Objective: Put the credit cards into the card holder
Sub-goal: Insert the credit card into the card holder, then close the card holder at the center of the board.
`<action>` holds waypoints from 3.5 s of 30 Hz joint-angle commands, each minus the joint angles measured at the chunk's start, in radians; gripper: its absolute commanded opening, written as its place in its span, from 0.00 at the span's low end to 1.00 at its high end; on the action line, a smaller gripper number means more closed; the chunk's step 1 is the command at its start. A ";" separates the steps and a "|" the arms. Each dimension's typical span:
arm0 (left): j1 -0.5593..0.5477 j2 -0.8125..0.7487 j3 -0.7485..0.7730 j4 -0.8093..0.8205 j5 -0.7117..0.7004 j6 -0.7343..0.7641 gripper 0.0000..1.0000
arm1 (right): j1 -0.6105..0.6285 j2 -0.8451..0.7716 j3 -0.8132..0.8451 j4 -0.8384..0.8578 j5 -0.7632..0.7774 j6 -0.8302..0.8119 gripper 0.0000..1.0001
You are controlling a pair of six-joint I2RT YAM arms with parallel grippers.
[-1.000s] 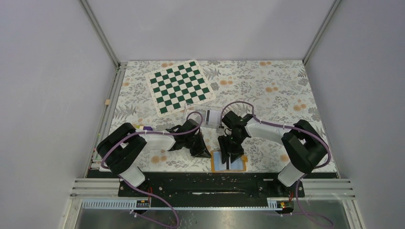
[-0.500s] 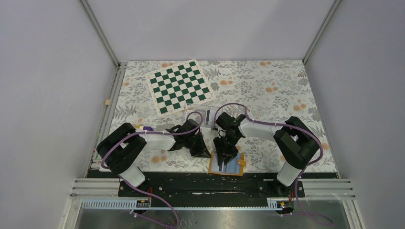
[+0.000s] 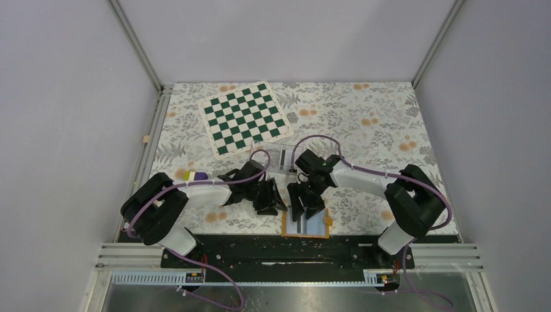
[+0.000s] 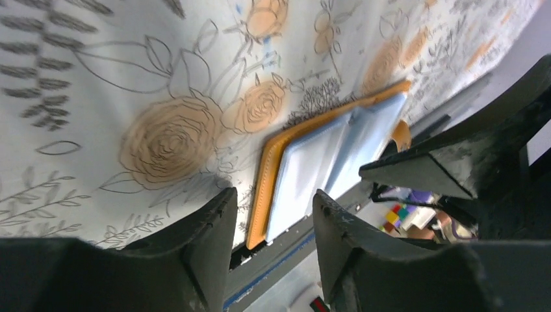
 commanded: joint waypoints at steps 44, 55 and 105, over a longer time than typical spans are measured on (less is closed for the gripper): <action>-0.054 -0.031 -0.101 0.108 0.126 -0.018 0.51 | 0.008 -0.103 -0.111 -0.042 0.151 -0.027 0.09; -0.088 0.051 -0.166 0.240 0.160 -0.143 0.54 | 0.008 0.000 -0.149 0.014 0.081 -0.040 0.06; -0.135 -0.147 -0.090 0.276 -0.017 -0.148 0.42 | 0.010 0.081 0.069 0.145 -0.157 0.027 0.06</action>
